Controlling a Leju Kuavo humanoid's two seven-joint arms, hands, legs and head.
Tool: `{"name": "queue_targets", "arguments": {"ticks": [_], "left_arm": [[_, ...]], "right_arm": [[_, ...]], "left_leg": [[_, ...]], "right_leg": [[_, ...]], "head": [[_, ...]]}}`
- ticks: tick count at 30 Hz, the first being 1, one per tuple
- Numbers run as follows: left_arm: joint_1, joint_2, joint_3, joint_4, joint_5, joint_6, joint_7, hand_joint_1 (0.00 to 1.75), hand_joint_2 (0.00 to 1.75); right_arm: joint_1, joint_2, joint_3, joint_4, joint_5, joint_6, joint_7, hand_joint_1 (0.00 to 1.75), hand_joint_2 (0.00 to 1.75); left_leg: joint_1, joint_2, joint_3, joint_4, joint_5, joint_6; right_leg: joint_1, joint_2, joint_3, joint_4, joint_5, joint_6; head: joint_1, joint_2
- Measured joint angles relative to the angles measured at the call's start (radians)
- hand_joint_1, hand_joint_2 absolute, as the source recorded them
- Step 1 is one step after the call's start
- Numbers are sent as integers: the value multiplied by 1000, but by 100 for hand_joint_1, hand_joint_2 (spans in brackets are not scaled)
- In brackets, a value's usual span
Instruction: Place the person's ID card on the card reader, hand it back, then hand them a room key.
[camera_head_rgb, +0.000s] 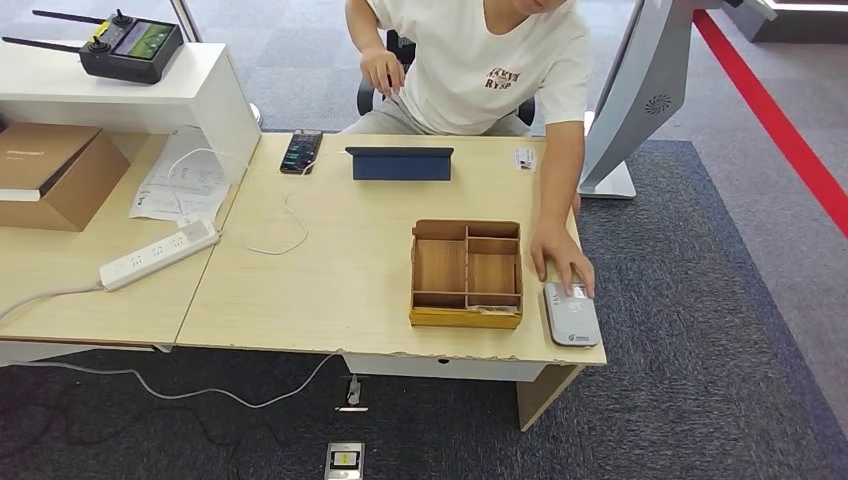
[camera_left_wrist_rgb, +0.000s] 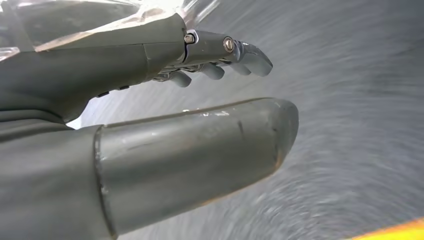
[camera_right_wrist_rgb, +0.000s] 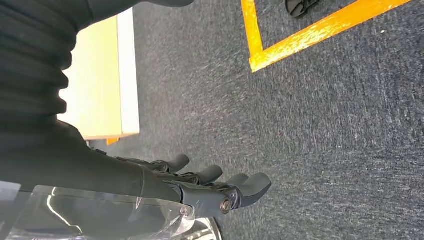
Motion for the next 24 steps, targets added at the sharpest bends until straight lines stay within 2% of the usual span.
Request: {"name": "queue_targets", "arguments": {"ticks": [1, 3, 5, 7, 14, 19, 24], "left_arm": [[0, 12, 36, 1, 54, -26, 62, 0, 0], [1, 28, 106, 2, 127, -78, 151, 0, 87], [2, 32, 168, 2, 163, -120, 189, 0, 87], [3, 29, 216, 3, 184, -146, 201, 0, 0], [3, 6, 344, 5, 162, -176, 164, 0, 0], [3, 1, 349, 6, 37, -156, 70, 0, 0], [3, -32, 305, 7, -227, -26, -60, 0, 0]], "right_arm": [[0, 0, -3, 0, -4, -1, 3, 0, 175], [0, -1, -9, 0, -6, -2, 2, 0, 175], [0, -2, -13, 0, -1, -2, -4, 0, 175], [0, -2, -14, 0, 5, -1, -11, 0, 175], [0, -5, -16, -1, 40, 9, -14, 0, 175], [0, -12, -16, -1, 79, 15, -19, 0, 175], [1, -10, -12, -1, 126, 11, -50, 0, 175]], "left_leg": [[0, 0, 0, 0, 0, 0], [0, 0, 0, 0, 0, 0], [0, 0, 0, 0, 0, 0], [-1, 0, 0, 0, 0, 0], [-1, 0, 1, 0, 0, 0], [-1, 0, 1, 0, 0, 0], [-2, 0, 1, 0, 0, 0]], "right_leg": [[0, 0, 0, 0, 0, 0], [0, 0, 0, 0, 0, 0], [0, 0, 0, 0, 0, 0], [-1, 0, 1, 0, 0, 0], [-1, 0, 1, 0, 0, 0], [-1, 0, 1, 0, 0, 0], [-1, 0, 1, 0, 0, 0]], "head": [[0, 0], [0, 0], [0, 0], [0, 0], [0, 0], [0, 0], [0, 0]]}}
